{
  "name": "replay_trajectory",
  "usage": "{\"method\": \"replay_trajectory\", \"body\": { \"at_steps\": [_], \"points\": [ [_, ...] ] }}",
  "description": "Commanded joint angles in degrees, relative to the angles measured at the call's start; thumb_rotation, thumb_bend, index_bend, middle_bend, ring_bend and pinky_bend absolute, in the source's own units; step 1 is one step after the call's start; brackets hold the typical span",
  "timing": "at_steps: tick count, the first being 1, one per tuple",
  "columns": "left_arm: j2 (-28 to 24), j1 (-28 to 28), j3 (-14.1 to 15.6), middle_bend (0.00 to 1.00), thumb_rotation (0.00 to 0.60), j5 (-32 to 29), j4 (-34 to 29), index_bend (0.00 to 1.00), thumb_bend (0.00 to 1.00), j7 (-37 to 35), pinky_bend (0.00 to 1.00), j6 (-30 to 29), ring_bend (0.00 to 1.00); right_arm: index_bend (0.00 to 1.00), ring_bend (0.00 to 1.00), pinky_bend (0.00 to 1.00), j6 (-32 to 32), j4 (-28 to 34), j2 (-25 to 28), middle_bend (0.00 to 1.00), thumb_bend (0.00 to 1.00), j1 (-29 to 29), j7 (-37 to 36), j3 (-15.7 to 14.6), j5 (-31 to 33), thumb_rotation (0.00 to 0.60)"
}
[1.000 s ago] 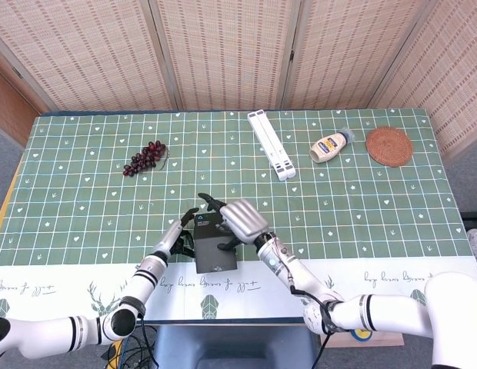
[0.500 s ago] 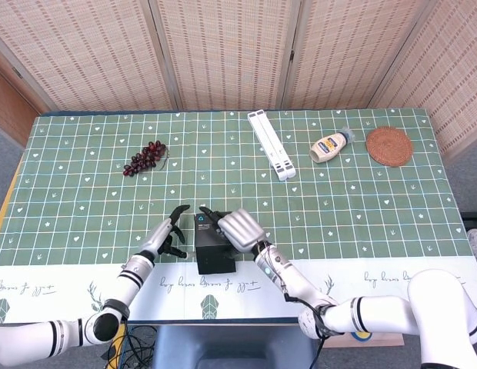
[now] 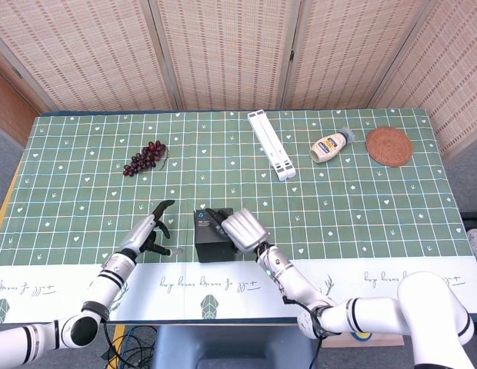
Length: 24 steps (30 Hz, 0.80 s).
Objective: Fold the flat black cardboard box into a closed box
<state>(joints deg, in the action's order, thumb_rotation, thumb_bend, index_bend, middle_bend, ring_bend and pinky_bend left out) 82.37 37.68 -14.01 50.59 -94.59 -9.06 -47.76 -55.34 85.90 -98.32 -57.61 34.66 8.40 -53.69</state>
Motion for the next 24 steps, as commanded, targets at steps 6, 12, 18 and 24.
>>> {"method": "replay_trajectory", "body": {
  "at_steps": [6,12,18,24],
  "points": [
    [-1.1,-0.6,0.3,0.0,0.6,1.1,-0.5,0.0,0.09,-1.4,0.87,1.1,0.48,0.08,0.68,1.0,0.2,0.6,0.1,0.25,0.04,0.3,0.4,0.5,-0.7,0.6],
    [-1.4,-0.5,0.3,0.0,0.6,1.1,-0.8,0.0,0.09,-1.8,0.87,1.8,0.47,0.08,0.68,1.0,1.3,2.5,1.5,0.26,0.04,0.5,1.0,0.3,0.8,0.6],
    [-1.5,-0.5,0.3,0.0,0.6,0.9,-1.4,0.0,0.09,-1.5,0.87,1.3,0.47,0.08,0.68,1.0,0.5,3.9,1.0,0.29,0.04,0.5,1.5,1.0,2.1,0.6],
    [-1.6,-0.7,0.6,0.0,0.6,0.8,-1.8,0.0,0.09,-1.1,0.87,0.8,0.47,0.08,0.7,1.0,0.1,4.5,-0.1,0.32,0.04,0.3,1.6,2.1,4.0,0.6]
  ]
}}
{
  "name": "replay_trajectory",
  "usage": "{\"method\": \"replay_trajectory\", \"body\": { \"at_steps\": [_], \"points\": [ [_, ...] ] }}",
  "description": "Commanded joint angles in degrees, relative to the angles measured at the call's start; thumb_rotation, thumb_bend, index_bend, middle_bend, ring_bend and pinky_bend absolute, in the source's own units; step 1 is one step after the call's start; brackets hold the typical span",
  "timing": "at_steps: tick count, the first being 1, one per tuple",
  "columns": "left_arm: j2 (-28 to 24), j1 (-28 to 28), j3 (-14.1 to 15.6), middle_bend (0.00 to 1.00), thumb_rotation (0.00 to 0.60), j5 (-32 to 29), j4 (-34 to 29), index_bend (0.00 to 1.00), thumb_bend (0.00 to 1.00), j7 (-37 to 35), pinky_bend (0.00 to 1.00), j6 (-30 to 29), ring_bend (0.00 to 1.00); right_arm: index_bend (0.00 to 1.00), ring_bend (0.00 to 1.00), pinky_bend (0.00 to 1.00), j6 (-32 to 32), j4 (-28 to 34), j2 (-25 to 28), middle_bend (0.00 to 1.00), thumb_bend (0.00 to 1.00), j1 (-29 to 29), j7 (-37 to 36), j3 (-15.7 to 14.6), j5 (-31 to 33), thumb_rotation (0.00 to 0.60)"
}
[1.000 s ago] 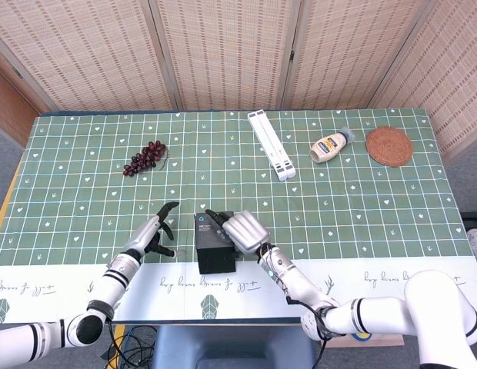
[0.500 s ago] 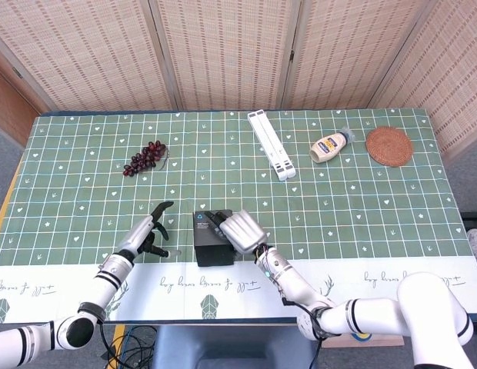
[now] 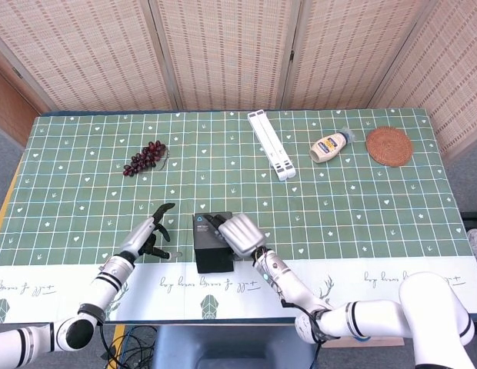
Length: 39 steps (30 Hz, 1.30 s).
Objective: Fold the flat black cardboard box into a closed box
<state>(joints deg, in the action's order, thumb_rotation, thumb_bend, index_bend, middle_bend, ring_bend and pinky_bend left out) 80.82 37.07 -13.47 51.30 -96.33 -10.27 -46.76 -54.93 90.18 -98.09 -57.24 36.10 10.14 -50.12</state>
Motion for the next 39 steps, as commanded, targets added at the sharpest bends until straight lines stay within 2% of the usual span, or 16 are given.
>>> {"method": "replay_trajectory", "body": {
  "at_steps": [1,9,14,20,31,34,37,39],
  "points": [
    [0.0,-0.2,0.1,0.0,0.6,0.0,-0.2,0.0,0.09,0.0,0.87,-0.2,0.47,0.08,0.7,1.0,-0.6,0.2,-0.5,0.32,0.04,-0.1,0.4,0.4,0.7,0.6],
    [-0.1,-0.3,0.2,0.0,0.6,0.2,-0.3,0.0,0.09,0.3,0.87,-0.7,0.46,0.09,0.71,1.0,-4.2,-2.5,-4.1,0.34,0.04,-0.2,3.4,-0.4,-0.8,0.6],
    [-0.4,-0.5,0.2,0.0,0.6,0.5,-0.5,0.0,0.09,-0.1,0.87,-0.7,0.46,0.19,0.72,1.0,-6.4,-8.1,-7.9,0.37,0.05,0.2,3.3,-1.1,-4.3,0.6],
    [-0.6,-0.6,0.1,0.0,0.6,0.7,-0.2,0.0,0.09,-0.7,0.87,-0.4,0.46,0.29,0.73,1.0,-6.6,-12.0,-9.6,0.39,0.07,1.0,1.7,-1.5,-7.9,0.6],
    [-0.7,-0.7,-0.2,0.0,0.6,1.3,-0.4,0.0,0.09,-1.3,0.87,-0.4,0.46,0.35,0.74,1.0,-6.4,-14.3,-10.2,0.43,0.1,2.2,1.4,-1.8,-12.2,0.6],
    [-0.8,-0.8,-0.2,0.0,0.6,1.4,-0.6,0.0,0.09,-1.4,0.87,-0.4,0.46,0.39,0.75,1.0,-6.6,-15.5,-10.6,0.45,0.14,2.5,1.4,-2.2,-13.9,0.6],
    [-1.0,-0.9,-0.2,0.0,0.6,1.5,-0.7,0.0,0.09,-1.5,0.87,-0.5,0.46,0.43,0.76,1.0,-6.9,-17.0,-11.0,0.46,0.25,2.8,1.0,-3.0,-16.3,0.6],
    [-1.1,-1.0,-0.2,0.0,0.6,1.6,-0.7,0.0,0.09,-1.6,0.87,-0.6,0.46,0.44,0.76,1.0,-7.4,-18.2,-11.1,0.46,0.28,3.0,1.0,-4.0,-18.7,0.6]
  ]
}}
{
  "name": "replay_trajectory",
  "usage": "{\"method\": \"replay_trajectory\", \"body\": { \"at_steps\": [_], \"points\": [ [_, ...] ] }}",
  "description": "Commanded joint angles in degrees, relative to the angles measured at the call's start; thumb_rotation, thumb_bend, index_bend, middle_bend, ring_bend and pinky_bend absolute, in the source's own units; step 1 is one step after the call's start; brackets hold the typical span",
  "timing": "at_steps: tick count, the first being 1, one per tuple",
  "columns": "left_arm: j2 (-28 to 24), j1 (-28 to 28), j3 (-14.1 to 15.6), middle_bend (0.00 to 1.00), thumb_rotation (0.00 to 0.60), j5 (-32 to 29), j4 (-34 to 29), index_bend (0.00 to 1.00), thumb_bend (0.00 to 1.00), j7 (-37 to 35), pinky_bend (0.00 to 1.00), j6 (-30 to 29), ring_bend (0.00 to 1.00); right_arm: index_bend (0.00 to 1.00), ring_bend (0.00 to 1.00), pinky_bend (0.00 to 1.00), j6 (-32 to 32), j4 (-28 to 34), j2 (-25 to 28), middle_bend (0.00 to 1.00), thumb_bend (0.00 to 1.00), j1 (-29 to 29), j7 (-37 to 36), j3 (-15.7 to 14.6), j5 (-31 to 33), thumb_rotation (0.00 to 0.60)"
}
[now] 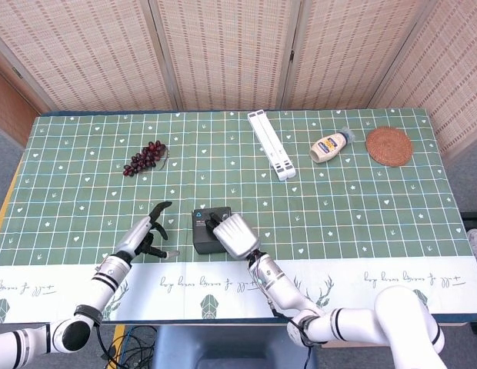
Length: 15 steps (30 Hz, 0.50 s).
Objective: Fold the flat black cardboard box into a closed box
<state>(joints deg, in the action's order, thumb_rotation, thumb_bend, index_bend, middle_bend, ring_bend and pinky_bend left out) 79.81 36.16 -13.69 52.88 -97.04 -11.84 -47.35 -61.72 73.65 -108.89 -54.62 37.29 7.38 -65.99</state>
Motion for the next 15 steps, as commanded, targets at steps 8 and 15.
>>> {"method": "replay_trajectory", "body": {
  "at_steps": [8,15],
  "points": [
    [-0.5,-0.2,0.0,0.0,0.6,0.3,-0.3,0.0,0.09,-0.4,0.87,0.1,0.46,0.49,0.76,1.0,-1.4,-5.2,1.0,0.49,0.3,1.6,-3.9,-4.5,-11.0,0.6],
    [-0.4,0.0,-0.1,0.0,0.6,0.2,-0.2,0.0,0.09,-0.5,0.87,0.2,0.46,0.5,0.76,1.0,-1.4,-7.1,1.4,0.49,0.3,2.9,-6.2,-5.1,-13.9,0.6]
  ]
}}
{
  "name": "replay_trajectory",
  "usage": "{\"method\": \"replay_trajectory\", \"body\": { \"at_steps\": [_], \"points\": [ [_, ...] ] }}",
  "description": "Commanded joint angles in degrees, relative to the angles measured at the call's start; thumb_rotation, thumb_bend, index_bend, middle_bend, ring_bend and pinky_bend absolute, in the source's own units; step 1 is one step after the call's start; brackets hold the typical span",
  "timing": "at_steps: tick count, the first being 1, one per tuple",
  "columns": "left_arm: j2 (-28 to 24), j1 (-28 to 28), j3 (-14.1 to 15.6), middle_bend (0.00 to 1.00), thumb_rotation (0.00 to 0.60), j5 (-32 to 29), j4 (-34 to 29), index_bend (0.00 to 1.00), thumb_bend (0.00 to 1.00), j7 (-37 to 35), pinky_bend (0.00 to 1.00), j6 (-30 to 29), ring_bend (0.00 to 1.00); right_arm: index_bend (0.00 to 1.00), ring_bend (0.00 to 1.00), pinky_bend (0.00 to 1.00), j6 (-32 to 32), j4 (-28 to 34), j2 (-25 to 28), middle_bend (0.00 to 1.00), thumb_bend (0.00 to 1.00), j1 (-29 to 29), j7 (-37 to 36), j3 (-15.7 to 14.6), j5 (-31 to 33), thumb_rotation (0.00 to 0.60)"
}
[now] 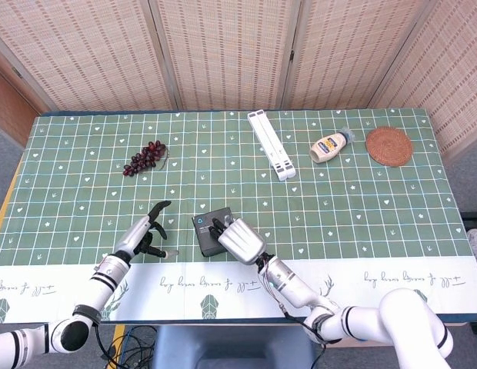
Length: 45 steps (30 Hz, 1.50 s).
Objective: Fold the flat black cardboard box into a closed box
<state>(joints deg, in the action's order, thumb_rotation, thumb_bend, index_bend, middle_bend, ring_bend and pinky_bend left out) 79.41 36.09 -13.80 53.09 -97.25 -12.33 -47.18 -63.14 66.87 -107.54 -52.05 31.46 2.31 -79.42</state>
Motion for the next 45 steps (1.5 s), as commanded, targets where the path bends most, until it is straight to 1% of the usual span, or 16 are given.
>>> {"method": "replay_trajectory", "body": {
  "at_steps": [1,7,8,9,11,12,14,16,19,22,26,28,31,35,38,45],
  "points": [
    [0.1,0.1,0.0,0.0,0.6,0.0,0.0,0.0,0.09,0.0,0.87,0.0,0.46,0.5,0.76,1.0,0.1,-0.4,0.0,0.49,0.3,0.5,-0.6,0.0,-0.8,0.6],
    [-0.1,0.1,0.0,0.0,0.6,0.1,-0.2,0.0,0.09,0.4,0.87,-0.2,0.46,0.5,0.76,1.0,-0.1,0.1,0.5,0.48,0.31,1.2,-1.5,0.9,-2.1,0.6],
    [-0.1,0.1,0.0,0.0,0.6,0.6,-0.1,0.0,0.09,0.7,0.87,-0.7,0.46,0.48,0.76,1.0,-0.4,0.7,1.0,0.46,0.31,1.4,-1.4,1.0,-2.4,0.6],
    [0.0,0.0,0.1,0.0,0.6,1.2,-0.1,0.0,0.09,0.9,0.87,-1.3,0.46,0.43,0.74,1.0,-0.7,1.4,1.6,0.44,0.32,1.6,-1.0,1.1,-2.6,0.6],
    [0.2,-0.5,0.3,0.0,0.6,3.8,-0.2,0.0,0.09,1.7,0.85,-3.4,0.44,0.29,0.65,0.99,-1.1,4.1,3.6,0.35,0.34,2.4,-0.2,1.6,-2.3,0.6],
    [0.3,-0.7,0.5,0.0,0.6,5.2,-0.2,0.0,0.09,2.2,0.84,-4.6,0.42,0.24,0.61,0.98,-1.4,5.3,4.6,0.31,0.35,2.8,-0.2,1.9,-2.1,0.6],
    [0.5,-1.3,0.9,0.0,0.6,8.0,0.0,0.0,0.09,3.2,0.81,-7.1,0.37,0.13,0.51,0.91,-2.1,8.0,6.9,0.24,0.35,3.9,-0.3,2.2,-1.6,0.6],
    [0.8,-2.1,1.5,0.0,0.6,11.2,0.6,0.0,0.09,4.4,0.79,-10.1,0.35,0.1,0.47,0.86,-3.2,11.1,10.0,0.22,0.35,5.6,-0.9,2.4,-1.0,0.6],
    [0.7,-3.3,2.2,0.0,0.6,14.2,0.9,0.0,0.09,5.9,0.76,-13.7,0.35,0.1,0.43,0.8,-4.4,16.3,15.4,0.22,0.35,8.2,-1.7,2.2,0.3,0.6],
    [-0.2,-4.6,3.2,0.0,0.6,16.5,1.3,0.0,0.09,9.1,0.69,-17.1,0.33,0.1,0.41,0.75,-6.0,22.0,21.6,0.22,0.35,11.3,-2.7,1.4,1.3,0.6],
    [-1.6,-6.7,4.7,0.0,0.6,19.1,2.1,0.0,0.09,16.0,0.56,-22.4,0.25,0.1,0.4,0.71,-9.5,27.7,30.1,0.23,0.36,16.2,-5.2,-0.4,1.2,0.6],
    [-2.3,-7.8,5.3,0.0,0.6,19.9,2.2,0.0,0.09,18.7,0.51,-24.6,0.2,0.1,0.4,0.71,-11.3,29.0,33.1,0.24,0.36,18.5,-7.0,-1.4,0.8,0.6],
    [-3.5,-9.8,6.3,0.0,0.6,20.8,2.1,0.01,0.09,22.2,0.44,-28.0,0.16,0.1,0.4,0.71,-14.8,29.5,37.0,0.26,0.36,22.4,-11.1,-3.1,-0.8,0.6],
    [-5.9,-13.0,8.0,0.0,0.6,22.2,0.6,0.02,0.09,24.6,0.41,-31.8,0.14,0.12,0.4,0.71,-19.4,29.1,40.7,0.28,0.37,27.8,-16.7,-5.1,-2.6,0.6],
    [-7.6,-15.6,9.7,0.0,0.6,23.5,-0.6,0.03,0.09,26.4,0.4,-34.7,0.14,0.12,0.4,0.71,-21.0,27.8,43.1,0.3,0.37,31.0,-21.8,-7.2,-4.6,0.6],
    [-10.3,-22.0,13.2,0.0,0.6,26.1,-2.7,0.03,0.09,27.7,0.39,-40.9,0.13,0.16,0.41,0.71,-26.5,24.2,43.9,0.3,0.37,38.5,-27.5,-9.1,-5.9,0.6]
  ]
}}
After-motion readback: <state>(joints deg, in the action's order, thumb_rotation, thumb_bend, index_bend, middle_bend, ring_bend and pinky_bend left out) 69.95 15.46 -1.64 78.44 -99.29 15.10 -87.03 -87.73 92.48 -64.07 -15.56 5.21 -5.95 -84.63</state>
